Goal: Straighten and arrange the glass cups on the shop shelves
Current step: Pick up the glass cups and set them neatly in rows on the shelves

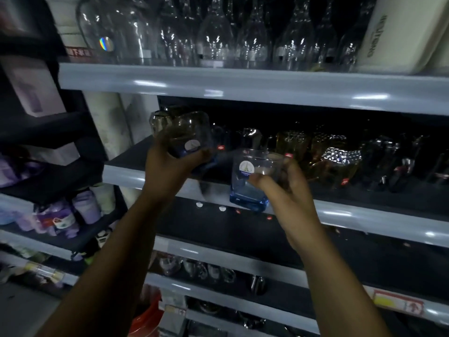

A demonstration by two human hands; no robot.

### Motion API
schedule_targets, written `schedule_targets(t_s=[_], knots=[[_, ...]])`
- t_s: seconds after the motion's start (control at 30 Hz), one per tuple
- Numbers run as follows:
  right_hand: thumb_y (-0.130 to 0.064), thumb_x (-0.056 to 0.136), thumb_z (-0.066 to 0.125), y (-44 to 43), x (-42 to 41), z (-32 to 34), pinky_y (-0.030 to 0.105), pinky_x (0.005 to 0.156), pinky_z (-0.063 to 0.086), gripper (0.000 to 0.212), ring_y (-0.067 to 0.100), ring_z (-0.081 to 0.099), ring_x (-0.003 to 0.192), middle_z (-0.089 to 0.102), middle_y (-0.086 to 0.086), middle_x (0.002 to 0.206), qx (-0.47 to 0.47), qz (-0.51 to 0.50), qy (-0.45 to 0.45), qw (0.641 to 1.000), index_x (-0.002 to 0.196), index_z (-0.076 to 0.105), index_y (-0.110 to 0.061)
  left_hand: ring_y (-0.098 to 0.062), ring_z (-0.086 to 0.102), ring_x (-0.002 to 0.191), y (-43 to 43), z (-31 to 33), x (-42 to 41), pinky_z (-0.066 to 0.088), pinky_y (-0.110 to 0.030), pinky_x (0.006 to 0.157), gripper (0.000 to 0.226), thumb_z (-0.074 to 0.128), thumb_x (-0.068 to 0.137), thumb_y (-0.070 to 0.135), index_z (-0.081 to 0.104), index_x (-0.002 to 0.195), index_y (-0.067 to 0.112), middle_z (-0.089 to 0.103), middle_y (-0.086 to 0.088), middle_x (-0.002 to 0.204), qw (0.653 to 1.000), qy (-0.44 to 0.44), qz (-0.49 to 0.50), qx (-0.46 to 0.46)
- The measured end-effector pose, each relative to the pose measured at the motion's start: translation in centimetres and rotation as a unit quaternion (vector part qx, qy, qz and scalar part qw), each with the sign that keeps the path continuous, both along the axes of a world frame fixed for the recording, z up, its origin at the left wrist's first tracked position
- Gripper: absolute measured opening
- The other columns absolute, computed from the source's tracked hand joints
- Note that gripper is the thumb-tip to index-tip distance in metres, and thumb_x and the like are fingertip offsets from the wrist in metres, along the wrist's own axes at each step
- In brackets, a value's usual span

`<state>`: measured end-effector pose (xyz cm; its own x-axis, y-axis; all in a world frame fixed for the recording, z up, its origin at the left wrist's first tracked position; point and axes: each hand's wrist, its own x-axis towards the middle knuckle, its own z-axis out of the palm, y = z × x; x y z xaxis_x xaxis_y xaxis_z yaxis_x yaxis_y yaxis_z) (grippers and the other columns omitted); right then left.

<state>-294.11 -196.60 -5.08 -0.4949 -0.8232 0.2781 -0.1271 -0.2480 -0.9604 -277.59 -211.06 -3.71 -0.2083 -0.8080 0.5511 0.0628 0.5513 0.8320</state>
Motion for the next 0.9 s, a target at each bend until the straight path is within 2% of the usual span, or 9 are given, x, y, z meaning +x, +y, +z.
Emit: schedule_targets(t_s=[0.13,0.27,0.37,0.43,0.5,0.57,0.73,0.77,0.9], knots=[[-0.016,0.085,0.075,0.3,3.6,-1.7,0.017,0.085,0.049,0.044,-0.001,0.066,0.102,0.073,-0.017,0.103,0.011,0.002,0.024,1.000,0.123,0.056,-0.029,-0.012,0.070,0.105,1.1,-2.2,6.2,0.058,-0.030,0.082,0.057,0.091,0.070,0.018,0.067,0.122,0.021,0.074,0.006,0.114,1.000,-0.004,-0.011,0.013],[-0.021,0.081,0.081,0.2,8.0,-4.7,0.028,0.091,0.053,0.049,0.004,0.067,0.106,0.073,-0.010,0.111,0.041,-0.015,0.032,0.999,0.123,0.057,-0.033,-0.013,0.073,0.097,0.8,-6.6,11.1,0.060,-0.027,0.071,0.062,0.096,0.062,0.025,0.066,0.116,0.019,0.074,0.002,0.107,0.997,-0.017,-0.020,0.072],[-0.026,0.071,0.077,0.1,10.8,-7.4,0.024,0.089,0.054,0.057,0.003,0.067,0.106,0.070,-0.011,0.113,0.062,-0.035,0.026,0.997,0.123,0.056,-0.027,-0.016,0.071,0.107,-0.4,-11.0,13.9,0.057,-0.040,0.089,0.058,0.096,0.063,0.024,0.068,0.115,0.025,0.075,0.004,0.113,0.993,-0.060,-0.035,0.090],[-0.017,0.075,0.081,-0.2,12.0,-9.7,0.019,0.084,0.055,0.057,0.002,0.066,0.105,0.070,-0.012,0.111,0.080,-0.048,0.013,0.996,0.125,0.054,-0.024,-0.011,0.069,0.108,-1.3,-13.6,14.9,0.057,-0.034,0.088,0.063,0.097,0.061,0.031,0.066,0.115,0.032,0.073,0.010,0.114,0.988,-0.114,-0.027,0.095],[0.002,0.079,0.079,-0.7,12.8,-12.1,0.017,0.082,0.054,0.059,0.001,0.066,0.101,0.069,-0.001,0.113,0.092,-0.067,-0.002,0.994,0.127,0.050,-0.017,-0.008,0.068,0.106,-2.0,-15.7,15.0,0.058,-0.025,0.080,0.068,0.098,0.057,0.033,0.063,0.115,0.035,0.070,0.013,0.112,0.982,-0.142,-0.033,0.119],[0.008,0.077,0.079,-1.5,13.4,-14.2,0.016,0.086,0.052,0.063,0.000,0.065,0.101,0.065,0.006,0.118,0.109,-0.092,0.020,0.990,0.128,0.048,-0.015,-0.008,0.066,0.108,-3.1,-17.6,14.4,0.058,-0.032,0.090,0.074,0.099,0.052,0.036,0.061,0.115,0.034,0.068,0.014,0.113,0.979,-0.152,-0.047,0.126],[-0.015,0.066,0.089,-4.8,13.0,-16.9,0.038,0.097,0.054,0.071,0.006,0.061,0.112,0.059,-0.005,0.124,0.114,-0.154,0.037,0.981,0.125,0.051,-0.027,-0.010,0.062,0.113,-6.3,-20.5,11.5,0.052,-0.040,0.102,0.074,0.097,0.057,0.029,0.059,0.120,0.026,0.062,0.015,0.115,0.974,-0.179,-0.065,0.121],[-0.019,0.065,0.089,-5.6,12.5,-17.2,0.037,0.097,0.054,0.072,0.006,0.062,0.111,0.060,-0.006,0.123,0.110,-0.164,0.033,0.980,0.126,0.052,-0.026,-0.010,0.062,0.110,-7.0,-20.9,11.1,0.053,-0.040,0.101,0.075,0.097,0.056,0.031,0.058,0.120,0.025,0.061,0.016,0.112,0.973,-0.184,-0.062,0.123],[-0.004,0.070,0.087,-8.7,9.6,-18.5,0.019,0.088,0.053,0.071,-0.007,0.063,0.099,0.064,-0.011,0.115,0.114,-0.180,0.022,0.977,0.131,0.052,-0.016,-0.012,0.065,0.105,-10.0,-21.6,9.4,0.057,-0.042,0.095,0.080,0.093,0.042,0.058,0.059,0.109,0.032,0.064,0.011,0.107,0.972,-0.189,-0.060,0.129]])
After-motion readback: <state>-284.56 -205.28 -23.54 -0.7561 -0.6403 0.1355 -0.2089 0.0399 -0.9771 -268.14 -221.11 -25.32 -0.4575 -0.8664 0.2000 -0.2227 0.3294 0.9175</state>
